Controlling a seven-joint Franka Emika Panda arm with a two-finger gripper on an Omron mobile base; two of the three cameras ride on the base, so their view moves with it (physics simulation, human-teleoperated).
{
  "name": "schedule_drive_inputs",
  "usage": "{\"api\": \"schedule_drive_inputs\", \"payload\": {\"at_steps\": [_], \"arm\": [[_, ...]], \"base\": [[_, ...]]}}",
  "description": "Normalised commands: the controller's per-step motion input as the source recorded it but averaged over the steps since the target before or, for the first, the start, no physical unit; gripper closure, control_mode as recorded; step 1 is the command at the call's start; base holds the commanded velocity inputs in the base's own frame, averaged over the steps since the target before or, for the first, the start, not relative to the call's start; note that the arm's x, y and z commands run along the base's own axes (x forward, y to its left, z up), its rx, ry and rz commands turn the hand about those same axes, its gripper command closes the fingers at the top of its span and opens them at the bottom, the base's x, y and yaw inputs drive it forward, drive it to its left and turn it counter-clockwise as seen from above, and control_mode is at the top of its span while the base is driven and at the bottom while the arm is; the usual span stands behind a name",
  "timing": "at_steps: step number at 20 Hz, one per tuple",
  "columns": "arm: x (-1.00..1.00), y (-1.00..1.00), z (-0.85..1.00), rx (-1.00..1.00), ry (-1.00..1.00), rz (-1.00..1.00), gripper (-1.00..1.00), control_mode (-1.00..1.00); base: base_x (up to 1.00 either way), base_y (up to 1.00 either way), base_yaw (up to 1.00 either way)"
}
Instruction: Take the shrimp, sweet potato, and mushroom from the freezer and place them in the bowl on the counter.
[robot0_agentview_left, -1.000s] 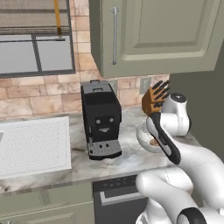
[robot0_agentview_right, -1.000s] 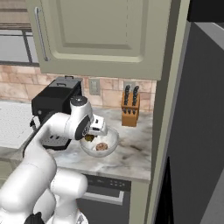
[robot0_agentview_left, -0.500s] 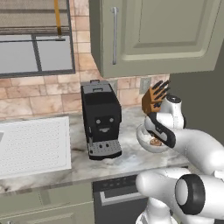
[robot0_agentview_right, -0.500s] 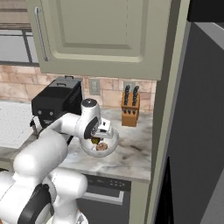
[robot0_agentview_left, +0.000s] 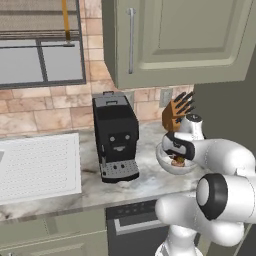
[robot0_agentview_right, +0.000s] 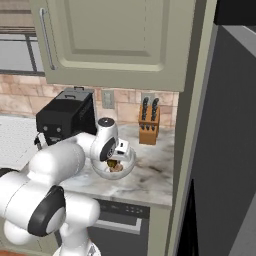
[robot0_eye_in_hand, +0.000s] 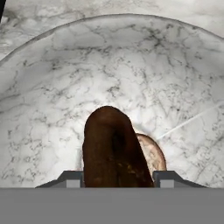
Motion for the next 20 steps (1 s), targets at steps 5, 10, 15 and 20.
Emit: {"api": "schedule_drive_inputs", "payload": {"at_steps": [5, 10, 15, 20], "arm": [[0.01, 0.00, -0.06, 0.00, 0.00, 0.00, -1.00, -1.00], [0.00, 0.00, 0.01, 0.00, 0.00, -0.01, -1.00, -1.00], [-0.08, 0.00, 0.14, 0.00, 0.00, -0.03, -1.00, -1.00], [-0.40, 0.00, 0.44, 0.00, 0.00, -0.04, -1.00, -1.00]], "base": [[0.00, 0.00, 0.00], [0.00, 0.00, 0.00], [0.00, 0.00, 0.00], [0.00, 0.00, 0.00]]}}
